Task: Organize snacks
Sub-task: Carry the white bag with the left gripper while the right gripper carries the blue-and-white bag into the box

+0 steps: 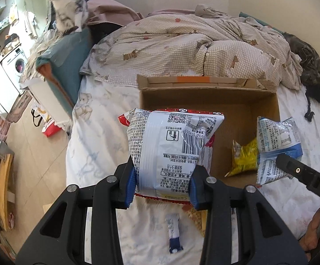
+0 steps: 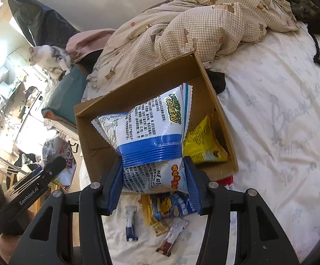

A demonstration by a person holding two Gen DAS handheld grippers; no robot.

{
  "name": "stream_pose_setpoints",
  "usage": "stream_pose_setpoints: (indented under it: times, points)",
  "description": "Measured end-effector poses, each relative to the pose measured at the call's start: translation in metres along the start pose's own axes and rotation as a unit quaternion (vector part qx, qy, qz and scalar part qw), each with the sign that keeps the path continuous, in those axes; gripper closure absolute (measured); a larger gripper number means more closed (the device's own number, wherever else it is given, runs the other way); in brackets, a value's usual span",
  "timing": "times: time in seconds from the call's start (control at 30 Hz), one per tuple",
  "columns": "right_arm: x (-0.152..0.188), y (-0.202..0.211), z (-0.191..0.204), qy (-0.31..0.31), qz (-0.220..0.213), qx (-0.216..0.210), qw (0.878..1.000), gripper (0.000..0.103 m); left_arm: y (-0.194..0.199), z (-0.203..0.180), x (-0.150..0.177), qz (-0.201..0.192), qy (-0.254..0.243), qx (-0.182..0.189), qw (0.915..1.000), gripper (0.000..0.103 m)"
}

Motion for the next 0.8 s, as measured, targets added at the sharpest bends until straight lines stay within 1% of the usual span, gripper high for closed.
stream_pose_setpoints:
  times: [0.1, 0.27, 0.47, 0.57, 0.8]
  points:
    - [-0.006, -0.010, -0.001, 0.007, 0.004, 0.004, 1.000, 0.050, -0.011, -0.006, -0.001, 0.000, -0.005, -0.002, 1.0000, 0.069]
    - [-0.014, -0.028, -0.007, 0.007, 0.019, 0.010, 1.000, 0.050, -0.027, -0.010, 0.005, -0.013, -0.023, -0.008, 0.9996, 0.068]
    - [-0.010, -0.042, -0.013, -0.022, 0.037, -0.008, 0.999, 0.050, -0.047, -0.008, 0.008, 0.004, -0.008, 0.005, 1.0000, 0.068]
    - [-0.008, -0.047, -0.011, -0.019, 0.044, -0.011, 0.999, 0.049, -0.051, -0.010, 0.010, 0.011, -0.006, 0.010, 0.9999, 0.068]
    - [-0.002, -0.055, -0.004, -0.012, 0.056, -0.015, 0.998, 0.047, -0.053, -0.014, 0.011, 0.011, -0.011, 0.015, 0.9998, 0.068]
Point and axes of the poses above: each gripper's, at about its wrist camera, not at the fingertips, and y roughly against the way its jaws point, z to its left, x to its underside, the point moved 7 cm from there along -y, roughly the way its jaws point, and after that the axes turned 4 degrees about y, right-handed, at the moved point
